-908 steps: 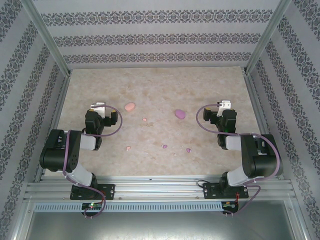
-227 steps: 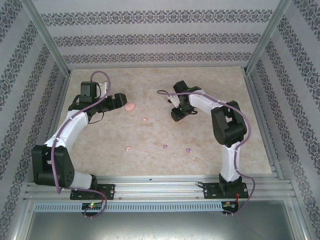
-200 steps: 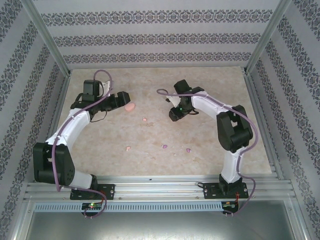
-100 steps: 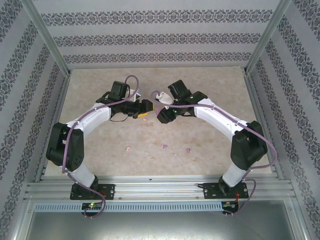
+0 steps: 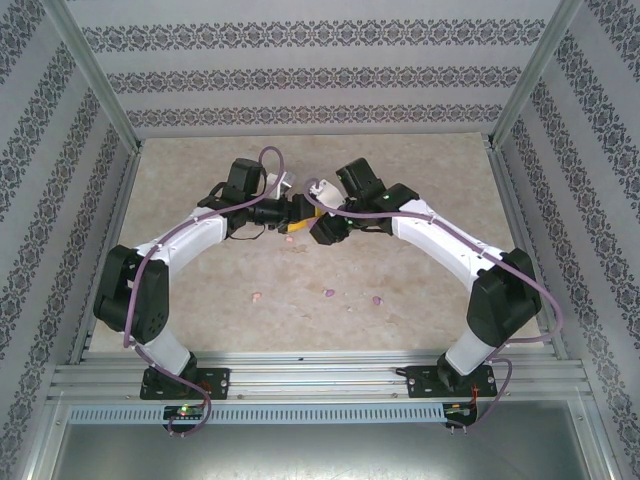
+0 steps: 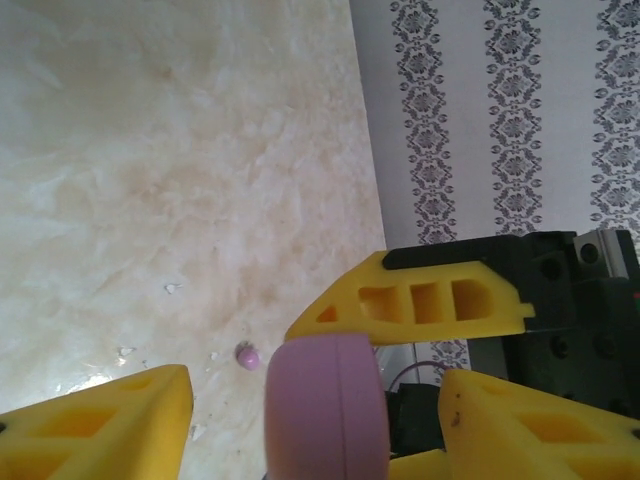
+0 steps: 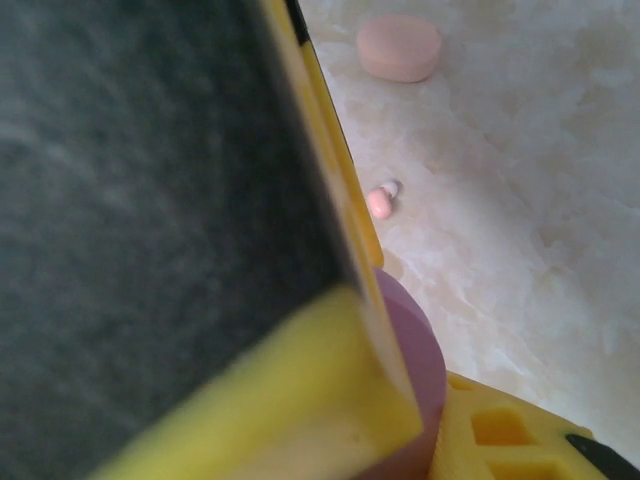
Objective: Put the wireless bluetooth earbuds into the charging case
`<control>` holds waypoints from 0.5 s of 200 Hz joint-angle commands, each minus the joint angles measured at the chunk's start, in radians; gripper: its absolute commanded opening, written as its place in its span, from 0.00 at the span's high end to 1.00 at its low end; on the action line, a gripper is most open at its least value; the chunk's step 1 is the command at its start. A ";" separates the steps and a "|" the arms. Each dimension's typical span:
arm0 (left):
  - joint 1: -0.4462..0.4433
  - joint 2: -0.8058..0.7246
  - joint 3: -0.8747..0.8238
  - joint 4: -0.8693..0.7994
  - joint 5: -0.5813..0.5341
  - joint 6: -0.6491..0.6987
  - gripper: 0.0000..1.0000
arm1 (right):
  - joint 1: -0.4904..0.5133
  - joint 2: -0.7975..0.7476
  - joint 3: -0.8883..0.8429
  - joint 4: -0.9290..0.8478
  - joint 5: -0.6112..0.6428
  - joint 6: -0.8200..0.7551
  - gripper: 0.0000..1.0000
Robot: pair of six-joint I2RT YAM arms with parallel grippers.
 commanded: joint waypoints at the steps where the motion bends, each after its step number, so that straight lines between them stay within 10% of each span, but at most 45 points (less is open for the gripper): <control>1: -0.012 -0.014 -0.004 0.044 0.040 -0.027 0.40 | 0.008 -0.033 -0.018 0.016 -0.015 0.019 0.65; 100: -0.015 -0.047 -0.030 0.121 0.074 -0.104 0.73 | -0.005 -0.083 -0.063 0.063 0.026 0.080 0.58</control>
